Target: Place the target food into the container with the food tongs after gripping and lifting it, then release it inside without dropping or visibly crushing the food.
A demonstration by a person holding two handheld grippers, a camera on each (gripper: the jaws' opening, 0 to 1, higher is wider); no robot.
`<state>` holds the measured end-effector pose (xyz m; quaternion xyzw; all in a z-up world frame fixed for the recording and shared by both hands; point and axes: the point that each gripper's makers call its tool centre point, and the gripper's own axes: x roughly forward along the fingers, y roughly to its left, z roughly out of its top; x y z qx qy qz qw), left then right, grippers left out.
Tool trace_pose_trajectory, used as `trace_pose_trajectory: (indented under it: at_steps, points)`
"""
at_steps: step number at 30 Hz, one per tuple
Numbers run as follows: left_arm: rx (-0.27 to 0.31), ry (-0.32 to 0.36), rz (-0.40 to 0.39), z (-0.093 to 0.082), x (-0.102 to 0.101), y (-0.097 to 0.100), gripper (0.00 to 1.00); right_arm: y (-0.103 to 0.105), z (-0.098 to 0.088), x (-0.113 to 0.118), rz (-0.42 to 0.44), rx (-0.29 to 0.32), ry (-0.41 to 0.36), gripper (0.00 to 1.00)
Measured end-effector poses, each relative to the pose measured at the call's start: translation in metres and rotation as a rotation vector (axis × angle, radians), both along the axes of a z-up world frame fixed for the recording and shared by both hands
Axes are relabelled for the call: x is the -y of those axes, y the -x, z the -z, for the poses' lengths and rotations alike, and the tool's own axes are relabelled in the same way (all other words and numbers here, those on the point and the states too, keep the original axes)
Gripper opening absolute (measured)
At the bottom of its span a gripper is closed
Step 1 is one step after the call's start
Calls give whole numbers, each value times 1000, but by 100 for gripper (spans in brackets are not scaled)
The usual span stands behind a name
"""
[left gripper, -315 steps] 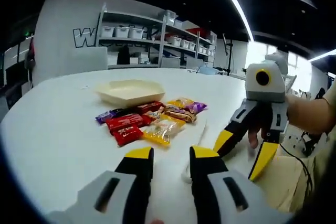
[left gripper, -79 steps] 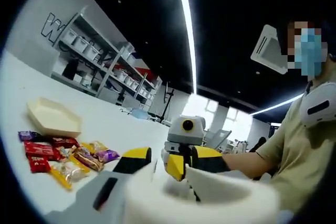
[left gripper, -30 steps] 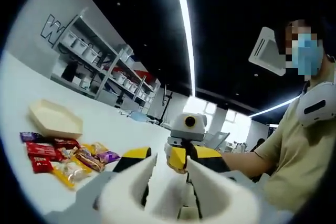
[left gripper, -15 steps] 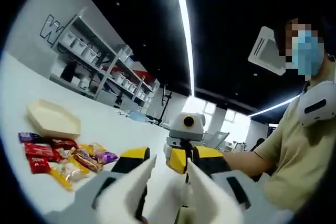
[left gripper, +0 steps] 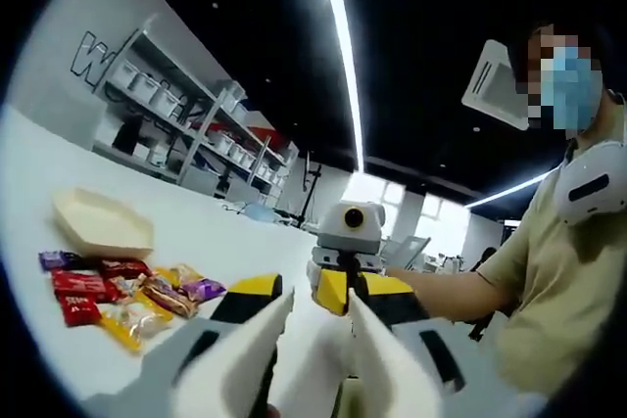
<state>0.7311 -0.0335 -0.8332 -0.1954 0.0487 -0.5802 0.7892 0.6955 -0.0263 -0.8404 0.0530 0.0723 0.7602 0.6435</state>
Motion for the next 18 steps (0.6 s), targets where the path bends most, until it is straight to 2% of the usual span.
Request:
trace_pose_trajectory:
  at_steps: [5,8,18]
  points:
    - [-11,-12,5,3,0,0,30,1,1,0,-1,23,12,0]
    - [-13,-18,7,5,1,1,29,0,4,0,-4,-32,26,0]
    - [13,-31,14,6,2,4,26,1,7,2,-3,-48,20,0]
